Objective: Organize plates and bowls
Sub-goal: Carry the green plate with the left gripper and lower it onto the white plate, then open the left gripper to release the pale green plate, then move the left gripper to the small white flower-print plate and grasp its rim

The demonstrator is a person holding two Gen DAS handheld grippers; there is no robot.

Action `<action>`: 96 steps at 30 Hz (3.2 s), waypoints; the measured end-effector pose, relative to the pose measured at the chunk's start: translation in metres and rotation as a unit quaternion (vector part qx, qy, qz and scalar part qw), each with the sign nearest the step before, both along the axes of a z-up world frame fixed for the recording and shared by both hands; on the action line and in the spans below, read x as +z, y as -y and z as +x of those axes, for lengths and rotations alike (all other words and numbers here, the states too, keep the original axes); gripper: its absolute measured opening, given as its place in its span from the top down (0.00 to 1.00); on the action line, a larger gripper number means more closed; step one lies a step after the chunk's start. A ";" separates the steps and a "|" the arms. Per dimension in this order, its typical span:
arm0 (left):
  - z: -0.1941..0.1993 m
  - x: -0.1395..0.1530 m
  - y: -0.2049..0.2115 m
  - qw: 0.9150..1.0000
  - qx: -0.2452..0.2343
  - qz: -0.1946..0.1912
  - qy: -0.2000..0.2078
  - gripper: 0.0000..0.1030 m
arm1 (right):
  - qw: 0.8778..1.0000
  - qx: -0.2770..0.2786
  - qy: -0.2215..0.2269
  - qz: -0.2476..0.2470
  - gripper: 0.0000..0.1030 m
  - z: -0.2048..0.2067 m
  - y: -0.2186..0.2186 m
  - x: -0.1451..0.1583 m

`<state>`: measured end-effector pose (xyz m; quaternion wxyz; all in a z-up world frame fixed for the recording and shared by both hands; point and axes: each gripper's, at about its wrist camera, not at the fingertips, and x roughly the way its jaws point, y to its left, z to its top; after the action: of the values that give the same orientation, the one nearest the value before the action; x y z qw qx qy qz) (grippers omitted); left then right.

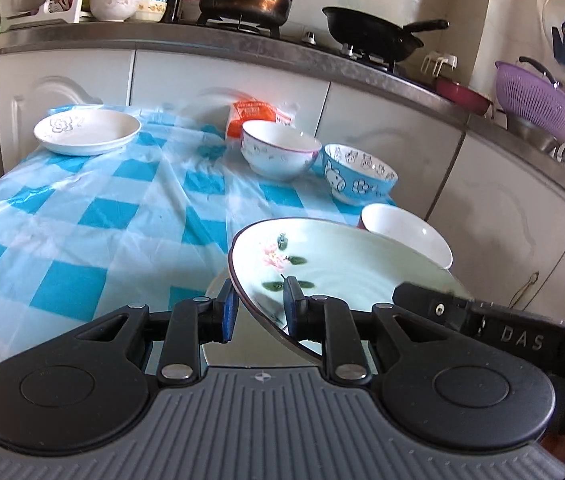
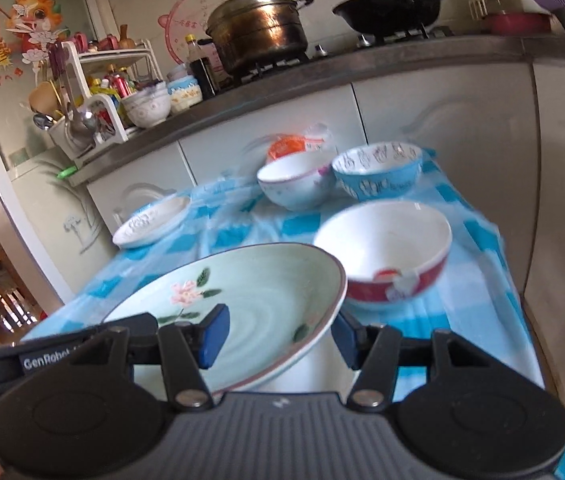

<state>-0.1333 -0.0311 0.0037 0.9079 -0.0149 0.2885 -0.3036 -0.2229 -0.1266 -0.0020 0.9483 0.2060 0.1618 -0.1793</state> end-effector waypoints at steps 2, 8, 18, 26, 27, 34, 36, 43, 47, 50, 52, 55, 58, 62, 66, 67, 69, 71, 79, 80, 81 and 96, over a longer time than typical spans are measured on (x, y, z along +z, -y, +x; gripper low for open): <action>-0.003 -0.004 0.001 1.000 0.001 0.006 -0.001 0.78 | 1.000 0.002 -0.002 0.012 0.45 -0.003 0.002 -0.008; -0.012 -0.015 0.002 1.000 0.005 0.023 -0.002 0.78 | 1.000 0.004 -0.006 0.001 0.45 -0.007 -0.004 -0.014; -0.011 -0.021 -0.001 0.999 0.014 0.030 -0.011 0.78 | 1.000 0.017 -0.017 -0.013 0.45 -0.007 -0.011 -0.021; -0.009 -0.020 -0.001 0.999 0.010 0.025 -0.019 0.78 | 0.999 0.023 -0.030 -0.037 0.43 -0.004 -0.014 -0.021; -0.008 -0.020 -0.002 0.999 0.009 0.023 -0.021 0.78 | 0.999 0.023 -0.030 -0.035 0.43 -0.004 -0.014 -0.021; -0.009 -0.019 -0.004 0.999 -0.002 0.012 -0.033 0.69 | 0.999 0.023 -0.035 -0.032 0.41 -0.004 -0.016 -0.019; -0.008 -0.019 -0.005 0.999 -0.005 0.009 -0.036 0.68 | 0.998 0.023 -0.038 -0.032 0.40 -0.004 -0.017 -0.018; -0.009 -0.019 -0.003 0.999 -0.010 0.012 -0.034 0.68 | 0.997 0.023 -0.060 -0.050 0.38 0.002 -0.021 -0.015; -0.007 -0.017 -0.004 0.999 -0.021 0.010 -0.046 0.65 | 0.998 0.024 -0.060 -0.023 0.38 0.002 -0.013 -0.012; -0.007 -0.016 -0.006 0.998 -0.032 0.007 -0.051 0.60 | 0.998 0.025 -0.057 0.002 0.38 0.001 -0.008 -0.010; -0.007 -0.015 -0.008 0.998 -0.042 0.003 -0.052 0.54 | 0.998 0.024 -0.050 0.027 0.37 -0.002 -0.004 -0.009; -0.007 -0.014 -0.011 0.998 -0.050 -0.010 -0.046 0.32 | 0.997 0.025 -0.039 0.054 0.35 -0.004 0.002 -0.009; -0.010 -0.006 -0.016 0.999 -0.043 -0.010 -0.004 0.12 | 0.997 0.021 -0.025 0.076 0.29 -0.007 0.006 -0.008; -0.002 -0.003 -0.025 1.000 -0.022 -0.014 0.000 0.12 | 0.994 0.022 -0.013 0.106 0.27 -0.008 0.011 -0.007; 0.007 -0.004 -0.032 1.000 -0.001 -0.010 -0.006 0.10 | 0.995 0.019 -0.020 0.096 0.27 -0.007 0.009 -0.004; 0.008 -0.004 -0.033 1.000 0.002 -0.010 -0.006 0.09 | 0.995 0.017 -0.021 0.095 0.27 -0.007 0.008 -0.004; 0.010 -0.004 -0.036 1.000 0.007 -0.009 -0.006 0.06 | 0.997 -0.011 -0.028 0.077 0.14 -0.010 0.007 0.001; 0.012 -0.004 -0.040 1.000 0.013 -0.012 -0.008 0.05 | 0.998 -0.033 -0.018 0.041 0.10 -0.017 0.005 0.010; 0.026 -0.007 -0.050 0.999 0.048 -0.016 -0.019 0.02 | 0.998 -0.044 0.002 0.044 0.04 -0.022 0.015 0.017; 0.029 -0.007 -0.051 0.998 0.052 -0.017 -0.019 0.01 | 0.998 -0.044 0.002 0.047 0.04 -0.020 0.015 0.017; 0.031 -0.006 -0.053 0.998 0.057 -0.018 -0.019 0.01 | 0.998 -0.043 0.001 0.050 0.04 -0.019 0.015 0.016; 0.106 -0.002 -0.079 0.982 0.181 -0.038 -0.029 0.00 | 0.997 0.002 -0.015 0.073 0.01 0.025 0.006 0.029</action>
<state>-0.0273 0.0476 0.0018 0.9378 -0.1104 0.2958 -0.1442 -0.1980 -0.1322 0.0266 0.9284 0.2721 0.1889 -0.1686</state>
